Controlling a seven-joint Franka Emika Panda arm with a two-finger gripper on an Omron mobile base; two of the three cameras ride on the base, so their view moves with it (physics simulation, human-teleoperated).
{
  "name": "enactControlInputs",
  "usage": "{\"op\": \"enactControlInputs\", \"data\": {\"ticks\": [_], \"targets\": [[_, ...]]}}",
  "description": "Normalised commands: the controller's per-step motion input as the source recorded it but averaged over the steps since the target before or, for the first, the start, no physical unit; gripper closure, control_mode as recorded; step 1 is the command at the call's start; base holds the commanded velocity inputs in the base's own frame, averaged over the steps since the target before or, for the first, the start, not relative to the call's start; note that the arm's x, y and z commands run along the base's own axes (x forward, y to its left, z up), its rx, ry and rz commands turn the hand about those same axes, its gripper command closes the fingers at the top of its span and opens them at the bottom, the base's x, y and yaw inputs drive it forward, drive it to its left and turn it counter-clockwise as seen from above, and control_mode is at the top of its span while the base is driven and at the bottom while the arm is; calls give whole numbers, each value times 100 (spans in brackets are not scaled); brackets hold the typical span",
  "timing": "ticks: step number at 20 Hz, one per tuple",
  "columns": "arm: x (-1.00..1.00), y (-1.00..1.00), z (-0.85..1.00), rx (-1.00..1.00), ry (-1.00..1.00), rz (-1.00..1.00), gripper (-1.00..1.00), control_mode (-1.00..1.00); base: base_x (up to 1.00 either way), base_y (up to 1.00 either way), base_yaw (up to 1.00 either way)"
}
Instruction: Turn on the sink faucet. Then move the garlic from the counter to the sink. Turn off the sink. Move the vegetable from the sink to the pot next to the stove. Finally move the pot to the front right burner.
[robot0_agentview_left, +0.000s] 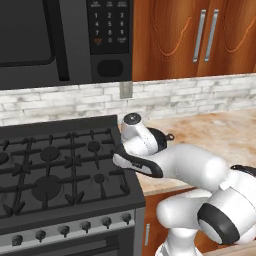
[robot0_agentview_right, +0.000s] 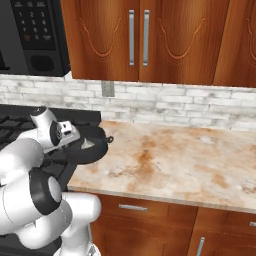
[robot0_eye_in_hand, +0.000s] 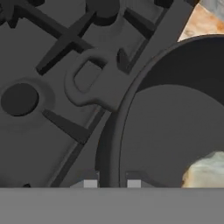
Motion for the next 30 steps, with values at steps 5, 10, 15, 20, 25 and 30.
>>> {"op": "enactControlInputs", "data": {"ticks": [5, 10, 15, 20, 25, 30], "targets": [[-45, 87, 6, -1, 12, 22, 100, -100, 0, 0, 0], [-34, 78, -17, 0, 5, 21, 100, -100, 0, 0, 0], [0, 23, -38, 0, 0, 15, 100, -100, 0, 0, 0], [-4, 23, -24, 0, 0, 13, 100, -100, 0, 0, 0], [-14, 28, -28, 0, 0, 13, 100, -100, 0, 0, 0], [-30, 26, -6, 0, 0, 11, 100, -100, 0, 0, 0]]}}
